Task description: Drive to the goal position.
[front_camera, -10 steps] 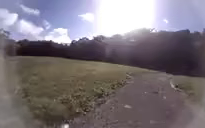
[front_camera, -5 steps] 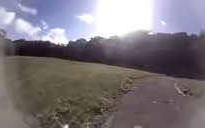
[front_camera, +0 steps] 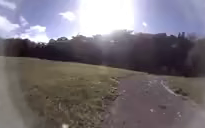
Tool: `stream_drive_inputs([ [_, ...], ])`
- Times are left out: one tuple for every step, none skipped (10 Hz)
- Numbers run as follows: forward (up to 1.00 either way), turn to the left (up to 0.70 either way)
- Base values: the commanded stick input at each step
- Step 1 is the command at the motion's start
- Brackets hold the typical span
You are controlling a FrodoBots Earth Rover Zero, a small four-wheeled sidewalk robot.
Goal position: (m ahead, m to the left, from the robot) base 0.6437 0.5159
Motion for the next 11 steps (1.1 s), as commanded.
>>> stream_drive_inputs([
  [1.00,-0.37],
  [1.00,-0.37],
  [1.00,-0.37],
  [1.00,-0.37],
  [1.00,-0.37],
  [1.00,-0.37],
  [1.00,-0.37],
  [1.00,-0.37],
  [1.00,-0.37],
  [1.00,-0.37],
  [1.00,-0.37],
])
